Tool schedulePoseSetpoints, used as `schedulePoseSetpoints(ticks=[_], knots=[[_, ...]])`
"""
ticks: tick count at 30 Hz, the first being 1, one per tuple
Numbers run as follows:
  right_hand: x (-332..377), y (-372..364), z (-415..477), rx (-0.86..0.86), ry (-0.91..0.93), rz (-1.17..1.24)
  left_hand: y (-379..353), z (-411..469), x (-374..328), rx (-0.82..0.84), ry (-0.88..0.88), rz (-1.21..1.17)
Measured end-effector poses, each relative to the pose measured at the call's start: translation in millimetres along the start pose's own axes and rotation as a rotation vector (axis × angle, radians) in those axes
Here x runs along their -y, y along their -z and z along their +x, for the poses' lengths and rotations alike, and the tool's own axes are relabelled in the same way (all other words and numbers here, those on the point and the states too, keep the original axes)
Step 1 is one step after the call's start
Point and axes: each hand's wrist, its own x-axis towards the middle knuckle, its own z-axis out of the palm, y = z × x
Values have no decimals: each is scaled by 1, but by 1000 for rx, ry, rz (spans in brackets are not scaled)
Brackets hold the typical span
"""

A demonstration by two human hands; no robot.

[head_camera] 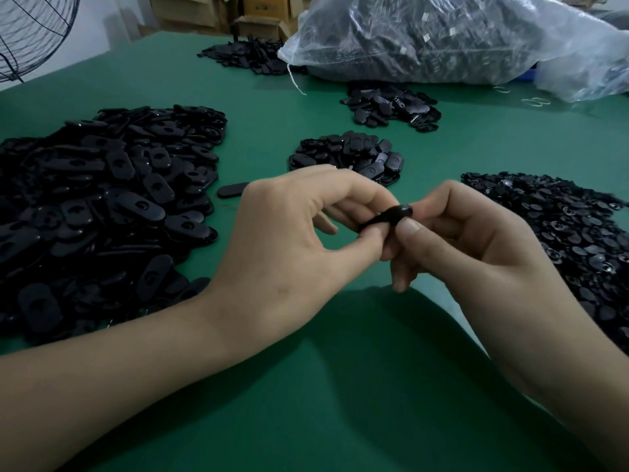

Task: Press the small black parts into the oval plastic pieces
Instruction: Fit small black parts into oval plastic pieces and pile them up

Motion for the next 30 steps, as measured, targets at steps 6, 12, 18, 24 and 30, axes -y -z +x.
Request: schedulePoseSetpoints(ticks=[6, 12, 18, 24, 30], knots=[[-1, 1, 3, -31, 28, -135, -4, 0, 5, 54, 162, -177], [-6, 6, 5, -77, -45, -142, 3, 11, 5, 264, 76, -82], [-5, 9, 7, -119, -100, -137, 13, 37, 13, 344, 121, -17], [-7, 14, 10, -235, -102, -192, 16, 94, 60, 201, 266, 169], [-6, 19, 12, -279, -147, -134, -16, 129, 102, 221, 434, 230]])
